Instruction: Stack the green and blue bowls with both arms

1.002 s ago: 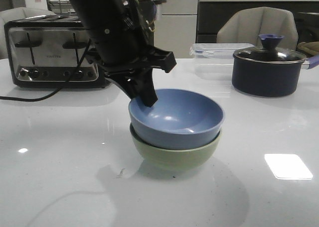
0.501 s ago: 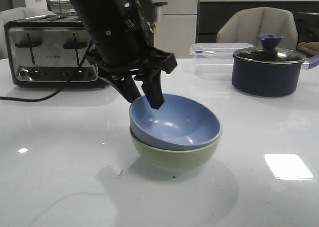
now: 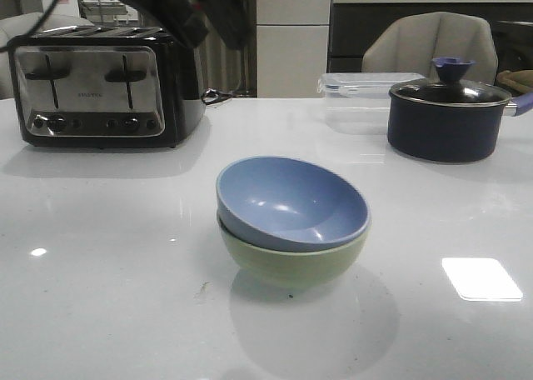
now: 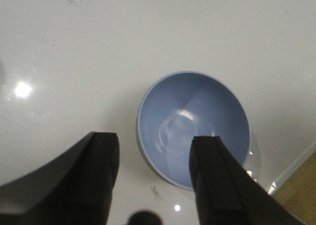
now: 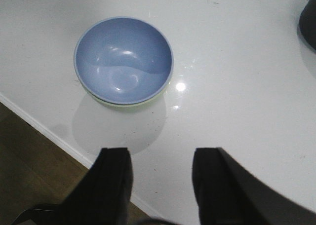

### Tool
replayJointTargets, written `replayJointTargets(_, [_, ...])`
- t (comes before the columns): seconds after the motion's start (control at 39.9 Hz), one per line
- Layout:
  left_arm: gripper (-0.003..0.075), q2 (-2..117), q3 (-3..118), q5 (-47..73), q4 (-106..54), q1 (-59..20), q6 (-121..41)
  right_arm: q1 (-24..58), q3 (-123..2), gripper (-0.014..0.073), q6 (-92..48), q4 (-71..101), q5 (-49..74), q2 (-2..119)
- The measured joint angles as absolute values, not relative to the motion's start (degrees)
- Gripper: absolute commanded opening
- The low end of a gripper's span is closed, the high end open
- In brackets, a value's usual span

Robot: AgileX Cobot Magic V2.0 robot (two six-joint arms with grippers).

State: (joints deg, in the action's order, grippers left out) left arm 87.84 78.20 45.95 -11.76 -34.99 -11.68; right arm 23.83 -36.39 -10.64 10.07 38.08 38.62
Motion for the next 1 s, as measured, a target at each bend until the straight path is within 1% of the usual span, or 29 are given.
replayJointTargets(0.58, [0.0404, 58.34, 51.55, 46.07, -9.18, -34.99, -11.68, 23.83, -36.39, 0.0415, -10.64, 10.07, 38.08, 38.62])
replayJointTargets(0.8, [0.0404, 48.54, 44.80, 46.07, -3.69, -34.99, -9.15, 23.83, -36.39, 0.0415, -10.55, 8.93, 39.34, 38.62])
replayJointTargets(1.0, [0.0404, 41.35, 41.55, 46.30, 0.97, -34.99, -4.69, 22.31, -36.39, 0.0415, -8.47, 6.98, 41.84, 38.62])
